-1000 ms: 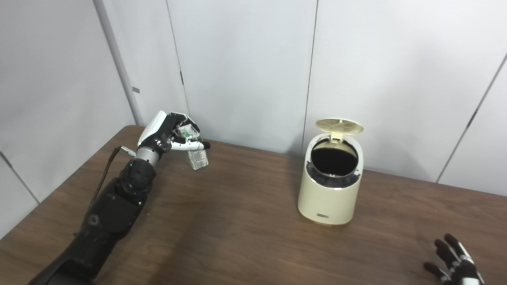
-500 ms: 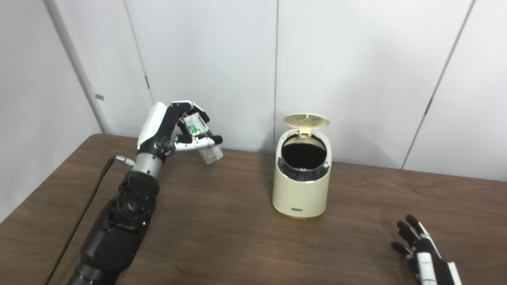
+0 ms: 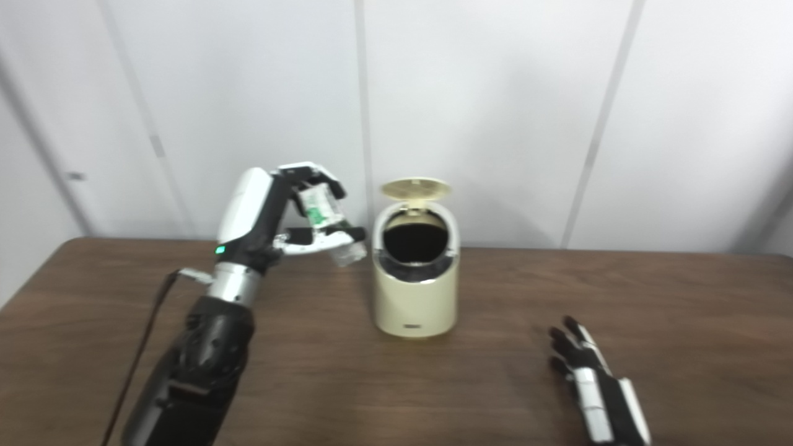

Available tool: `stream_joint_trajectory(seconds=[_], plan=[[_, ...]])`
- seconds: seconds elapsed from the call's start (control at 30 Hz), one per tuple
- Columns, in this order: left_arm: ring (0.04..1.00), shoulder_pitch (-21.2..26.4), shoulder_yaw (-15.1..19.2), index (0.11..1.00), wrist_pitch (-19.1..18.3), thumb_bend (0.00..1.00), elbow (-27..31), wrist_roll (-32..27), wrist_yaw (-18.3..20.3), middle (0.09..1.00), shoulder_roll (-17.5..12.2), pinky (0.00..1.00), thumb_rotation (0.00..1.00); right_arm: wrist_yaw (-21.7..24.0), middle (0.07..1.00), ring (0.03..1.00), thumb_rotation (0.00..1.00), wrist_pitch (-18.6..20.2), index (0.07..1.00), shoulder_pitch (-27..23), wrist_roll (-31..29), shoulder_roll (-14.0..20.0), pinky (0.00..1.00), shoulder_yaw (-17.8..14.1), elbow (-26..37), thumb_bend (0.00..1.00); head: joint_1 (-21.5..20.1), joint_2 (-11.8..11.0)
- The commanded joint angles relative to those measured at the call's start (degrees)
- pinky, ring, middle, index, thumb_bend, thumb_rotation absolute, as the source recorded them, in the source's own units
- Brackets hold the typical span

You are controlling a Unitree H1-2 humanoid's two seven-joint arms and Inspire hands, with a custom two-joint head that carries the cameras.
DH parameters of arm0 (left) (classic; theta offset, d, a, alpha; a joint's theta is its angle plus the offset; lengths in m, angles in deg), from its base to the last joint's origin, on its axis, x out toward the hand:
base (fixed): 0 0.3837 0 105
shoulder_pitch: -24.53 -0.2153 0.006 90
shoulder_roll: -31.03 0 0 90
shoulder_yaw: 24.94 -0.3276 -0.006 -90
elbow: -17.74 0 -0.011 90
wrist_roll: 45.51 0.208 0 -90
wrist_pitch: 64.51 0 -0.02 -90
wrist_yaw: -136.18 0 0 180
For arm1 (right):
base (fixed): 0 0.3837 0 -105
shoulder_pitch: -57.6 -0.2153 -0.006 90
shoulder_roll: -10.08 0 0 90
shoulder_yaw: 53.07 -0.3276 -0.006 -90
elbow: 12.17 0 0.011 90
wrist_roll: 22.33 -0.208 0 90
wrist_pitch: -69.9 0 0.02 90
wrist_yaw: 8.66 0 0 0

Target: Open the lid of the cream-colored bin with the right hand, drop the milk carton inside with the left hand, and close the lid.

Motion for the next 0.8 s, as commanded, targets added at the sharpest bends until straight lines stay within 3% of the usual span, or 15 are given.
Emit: stream_joint_trajectory(seconds=[0.0, 0.27, 0.77], plan=[[0.452, 4.0, 0.1, 0.474, 3.7, 0.48, 1.6, 1.4, -3.5, 0.519, 0.7, 0.39, 0.0, 0.5, 0.895, 0.906, 0.97, 0.5, 0.94, -0.1, 0.9, -0.5, 0.84, 1.2, 2.0, 0.56, -0.1, 0.0], [0.456, 4.9, -0.1, 0.471, 9.1, 0.48, -1.0, 0.7, -5.7, 0.513, 3.4, 0.4, 0.0, 0.1, 0.895, 0.899, 0.98, 0.7, 0.948, 0.0, 1.2, -1.9, 0.84, 2.1, 2.1, 0.52, -1.3, -1.0], [0.465, 7.6, -0.5, 0.466, 15.0, 0.48, -8.5, 1.0, -9.3, 0.532, 7.4, 0.39, 0.0, 0.0, 0.904, 0.915, 1.0, 0.0, 0.957, 0.0, 1.5, -1.8, 0.87, 2.6, 2.1, 0.5, -1.6, -1.2]])
